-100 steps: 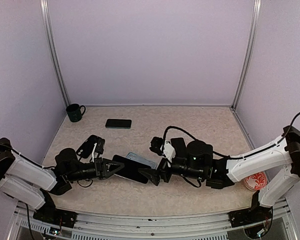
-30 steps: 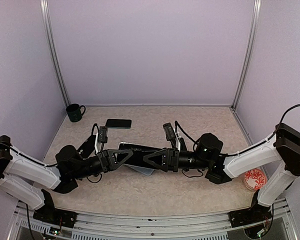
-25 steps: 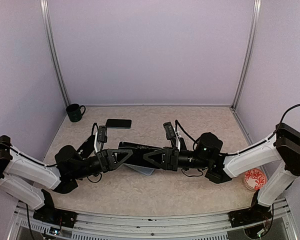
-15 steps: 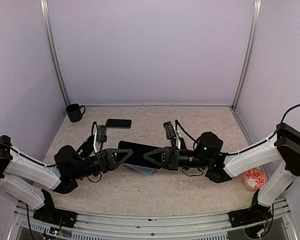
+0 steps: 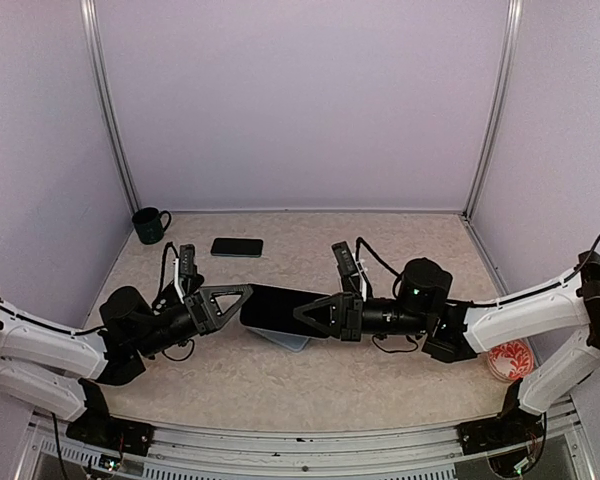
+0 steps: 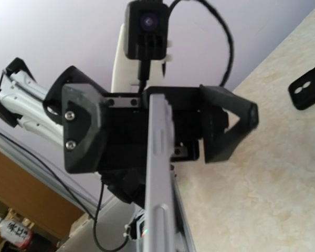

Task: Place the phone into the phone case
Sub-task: Pass from the left arm to the right, then hold the phone case at the center of the board.

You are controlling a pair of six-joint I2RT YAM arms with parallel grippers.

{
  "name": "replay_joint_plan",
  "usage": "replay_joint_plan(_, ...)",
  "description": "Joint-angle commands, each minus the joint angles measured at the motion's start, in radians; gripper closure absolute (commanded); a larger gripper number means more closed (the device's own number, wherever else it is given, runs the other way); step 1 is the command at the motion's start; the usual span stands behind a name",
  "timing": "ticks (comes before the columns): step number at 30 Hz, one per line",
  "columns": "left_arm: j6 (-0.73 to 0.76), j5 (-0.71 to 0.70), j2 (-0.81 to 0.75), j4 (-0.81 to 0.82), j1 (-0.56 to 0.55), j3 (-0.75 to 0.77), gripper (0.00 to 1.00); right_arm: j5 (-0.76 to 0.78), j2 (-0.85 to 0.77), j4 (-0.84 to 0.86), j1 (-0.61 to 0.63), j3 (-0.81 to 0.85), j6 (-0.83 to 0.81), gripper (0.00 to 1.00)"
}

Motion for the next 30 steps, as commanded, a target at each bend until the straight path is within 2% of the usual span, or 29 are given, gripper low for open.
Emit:
replay_joint_plan(1, 0.044, -0.042, -0.053, -0.115, 0.039, -0.021, 0.01, 0.061, -0.071, -0.035, -0.002, -0.018, -0.037, 1.0)
replay_joint_plan(7, 0.028, -0.033, -0.055, -0.126, 0.117, -0.048, 0.01, 0.174, -0.123, -0.192, -0.004, -0.011, -0.038, 1.0)
replay_joint_plan(14, 0.074, -0.024, 0.019, -0.204, 0.176, 0.008, 0.01, 0.335, -0.195, -0.338, -0.005, -0.014, 0.017, 1.0)
replay_joint_plan(25, 0.051, 0.077, 0.329, -0.07, 0.266, 0.084, 0.01, 0.462, -0.232, -0.52, -0.007, 0.02, 0.081, 1.0)
replay_joint_plan(30, 0.043, 0.121, 0.439, -0.031, 0.282, 0.144, 0.01, 0.454, -0.216, -0.544, -0.009, 0.027, 0.081, 1.0)
